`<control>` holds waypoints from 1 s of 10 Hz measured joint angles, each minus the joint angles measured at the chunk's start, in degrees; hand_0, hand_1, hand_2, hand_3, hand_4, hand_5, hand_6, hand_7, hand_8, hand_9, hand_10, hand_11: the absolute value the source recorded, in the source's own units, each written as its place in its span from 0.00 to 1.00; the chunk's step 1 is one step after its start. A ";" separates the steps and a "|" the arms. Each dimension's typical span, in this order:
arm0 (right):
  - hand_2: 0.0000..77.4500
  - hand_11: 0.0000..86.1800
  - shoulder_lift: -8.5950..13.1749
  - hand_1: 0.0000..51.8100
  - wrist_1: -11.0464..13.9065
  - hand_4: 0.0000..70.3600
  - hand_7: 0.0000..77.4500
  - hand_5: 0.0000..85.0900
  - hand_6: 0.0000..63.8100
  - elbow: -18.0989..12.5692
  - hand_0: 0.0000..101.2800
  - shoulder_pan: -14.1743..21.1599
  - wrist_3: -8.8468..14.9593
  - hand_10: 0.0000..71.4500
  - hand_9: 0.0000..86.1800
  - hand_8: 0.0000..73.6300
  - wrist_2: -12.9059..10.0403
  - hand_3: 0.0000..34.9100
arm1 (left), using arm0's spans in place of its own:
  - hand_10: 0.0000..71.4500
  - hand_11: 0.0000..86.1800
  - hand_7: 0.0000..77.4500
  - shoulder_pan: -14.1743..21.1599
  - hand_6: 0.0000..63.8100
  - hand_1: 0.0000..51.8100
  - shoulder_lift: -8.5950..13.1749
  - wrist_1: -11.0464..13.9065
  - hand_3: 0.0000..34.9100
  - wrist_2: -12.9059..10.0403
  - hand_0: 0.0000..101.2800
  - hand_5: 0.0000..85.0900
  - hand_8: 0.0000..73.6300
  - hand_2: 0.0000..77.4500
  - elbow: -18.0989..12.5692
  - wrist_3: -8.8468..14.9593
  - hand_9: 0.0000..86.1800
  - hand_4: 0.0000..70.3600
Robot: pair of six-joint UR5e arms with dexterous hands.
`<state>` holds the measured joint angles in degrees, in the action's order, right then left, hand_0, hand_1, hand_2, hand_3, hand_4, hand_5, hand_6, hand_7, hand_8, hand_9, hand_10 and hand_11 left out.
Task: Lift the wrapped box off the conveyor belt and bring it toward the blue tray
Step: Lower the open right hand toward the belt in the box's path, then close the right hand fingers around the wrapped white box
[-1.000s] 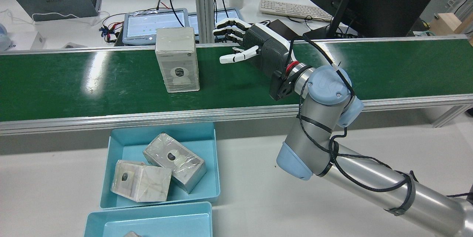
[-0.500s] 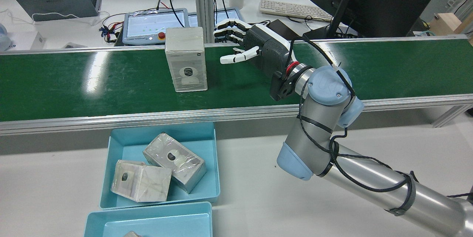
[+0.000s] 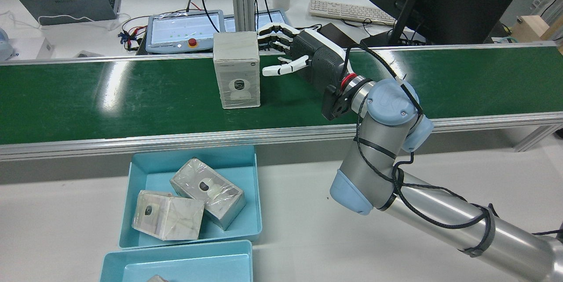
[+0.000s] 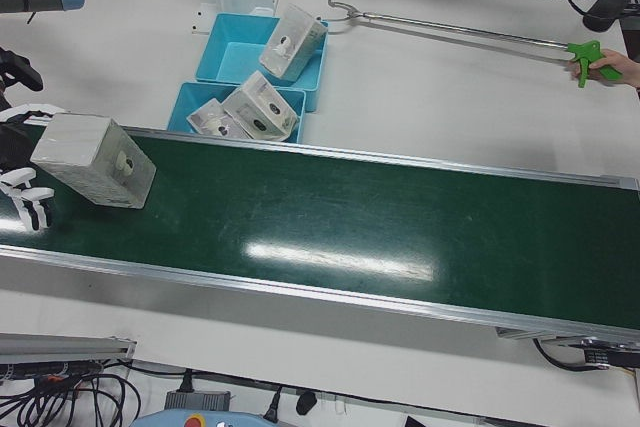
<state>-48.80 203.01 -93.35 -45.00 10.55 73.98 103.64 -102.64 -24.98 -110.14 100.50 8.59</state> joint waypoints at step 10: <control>0.30 0.01 0.48 0.31 0.04 0.19 0.39 0.45 0.09 -0.07 0.48 -0.04 -0.12 0.00 0.08 0.03 -0.15 0.78 | 0.00 0.00 0.00 0.00 0.01 0.00 0.00 0.00 0.00 0.00 0.00 0.01 0.00 0.01 0.00 0.00 0.00 0.00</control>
<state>-48.32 203.05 -93.42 -45.04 10.43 73.84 103.64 -102.64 -24.98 -110.14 100.51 8.59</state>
